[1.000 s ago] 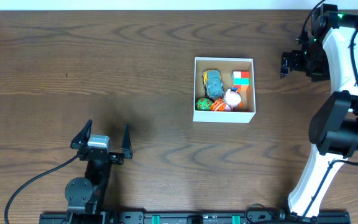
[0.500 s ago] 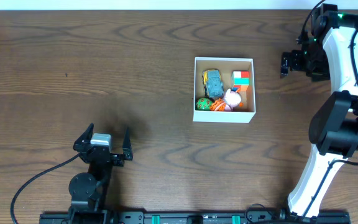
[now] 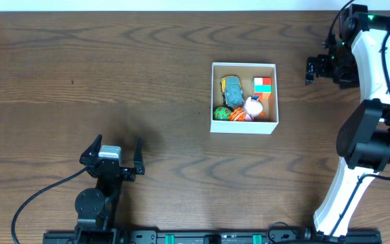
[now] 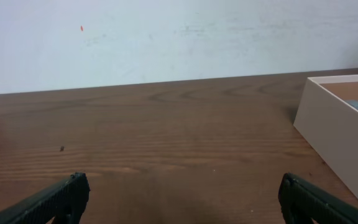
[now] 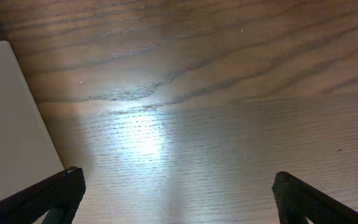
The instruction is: Pack container
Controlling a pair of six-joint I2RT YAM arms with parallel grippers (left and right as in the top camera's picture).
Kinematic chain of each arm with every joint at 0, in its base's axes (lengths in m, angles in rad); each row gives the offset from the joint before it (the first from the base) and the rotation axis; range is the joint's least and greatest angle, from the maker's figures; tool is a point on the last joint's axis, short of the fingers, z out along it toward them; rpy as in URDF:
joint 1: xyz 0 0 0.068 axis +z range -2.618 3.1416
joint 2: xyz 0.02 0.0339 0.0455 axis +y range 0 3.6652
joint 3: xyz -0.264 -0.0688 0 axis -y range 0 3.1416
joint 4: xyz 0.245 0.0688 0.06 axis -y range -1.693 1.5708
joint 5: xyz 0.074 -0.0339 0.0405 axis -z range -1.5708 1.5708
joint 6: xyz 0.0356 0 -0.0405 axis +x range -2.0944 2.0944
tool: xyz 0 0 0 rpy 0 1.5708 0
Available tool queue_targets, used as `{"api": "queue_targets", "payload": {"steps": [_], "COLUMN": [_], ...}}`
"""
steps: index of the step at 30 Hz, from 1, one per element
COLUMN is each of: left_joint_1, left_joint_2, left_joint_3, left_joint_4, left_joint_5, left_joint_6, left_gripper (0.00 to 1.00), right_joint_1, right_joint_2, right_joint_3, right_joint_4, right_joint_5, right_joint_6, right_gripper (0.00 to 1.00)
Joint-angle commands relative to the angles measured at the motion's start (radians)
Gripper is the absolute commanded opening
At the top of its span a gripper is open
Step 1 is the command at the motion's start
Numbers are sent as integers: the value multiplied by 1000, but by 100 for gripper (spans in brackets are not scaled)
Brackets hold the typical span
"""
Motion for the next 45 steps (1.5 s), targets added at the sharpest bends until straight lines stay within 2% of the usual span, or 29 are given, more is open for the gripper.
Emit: {"api": "queue_targets", "payload": {"steps": [1,36,45], "left_joint_1": [5,5,5], "left_joint_2": [-7,-7,-7], "left_joint_3": [-18,-18,-18], "left_joint_4": [-34,-34,-34], "left_joint_5": [0,0,0], "left_joint_6": [-9,-9,-9], "left_gripper": [98,98,98], "right_joint_1": [5,6,10], "right_joint_2": [3,6,-105], "right_joint_3": [-3,-3,-6], "right_joint_4": [0,0,2], "right_joint_5": [0,0,1], "right_joint_6": [-11,-11,-12], "right_gripper": [99,99,99]}}
